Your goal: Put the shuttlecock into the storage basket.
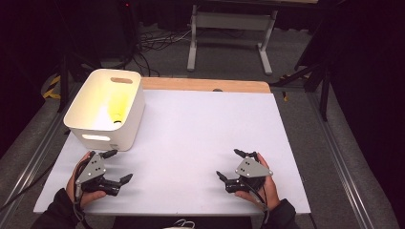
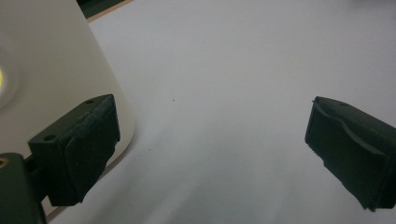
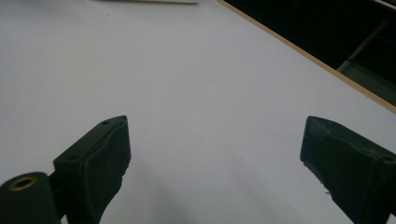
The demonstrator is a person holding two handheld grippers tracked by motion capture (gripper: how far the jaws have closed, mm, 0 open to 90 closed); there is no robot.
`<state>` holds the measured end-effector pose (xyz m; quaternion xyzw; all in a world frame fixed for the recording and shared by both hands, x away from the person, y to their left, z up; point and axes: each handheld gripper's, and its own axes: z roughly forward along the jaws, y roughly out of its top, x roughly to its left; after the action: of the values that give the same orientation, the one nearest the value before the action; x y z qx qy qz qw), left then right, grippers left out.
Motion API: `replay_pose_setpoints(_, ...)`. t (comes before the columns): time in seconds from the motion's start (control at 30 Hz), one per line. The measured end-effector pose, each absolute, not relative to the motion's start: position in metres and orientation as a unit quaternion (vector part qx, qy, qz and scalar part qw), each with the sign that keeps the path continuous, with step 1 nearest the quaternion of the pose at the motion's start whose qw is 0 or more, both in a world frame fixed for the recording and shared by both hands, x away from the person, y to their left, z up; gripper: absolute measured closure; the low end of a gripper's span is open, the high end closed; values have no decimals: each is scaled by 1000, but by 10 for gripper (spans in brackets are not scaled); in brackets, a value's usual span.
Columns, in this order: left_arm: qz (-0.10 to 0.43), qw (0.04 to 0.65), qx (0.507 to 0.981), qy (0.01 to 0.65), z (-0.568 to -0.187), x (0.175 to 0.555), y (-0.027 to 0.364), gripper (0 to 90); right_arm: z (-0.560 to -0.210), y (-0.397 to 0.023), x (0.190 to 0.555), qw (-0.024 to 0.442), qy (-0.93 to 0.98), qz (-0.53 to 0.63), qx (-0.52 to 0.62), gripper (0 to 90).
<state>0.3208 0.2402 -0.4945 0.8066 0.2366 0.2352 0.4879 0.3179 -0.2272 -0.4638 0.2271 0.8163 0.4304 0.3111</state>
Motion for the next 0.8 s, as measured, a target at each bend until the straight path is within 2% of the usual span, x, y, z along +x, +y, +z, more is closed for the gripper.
replay_pose_setpoints(0.8,239,486,807,234,-494,321,241,37,-463,-230,321,319,816,424,228,95)
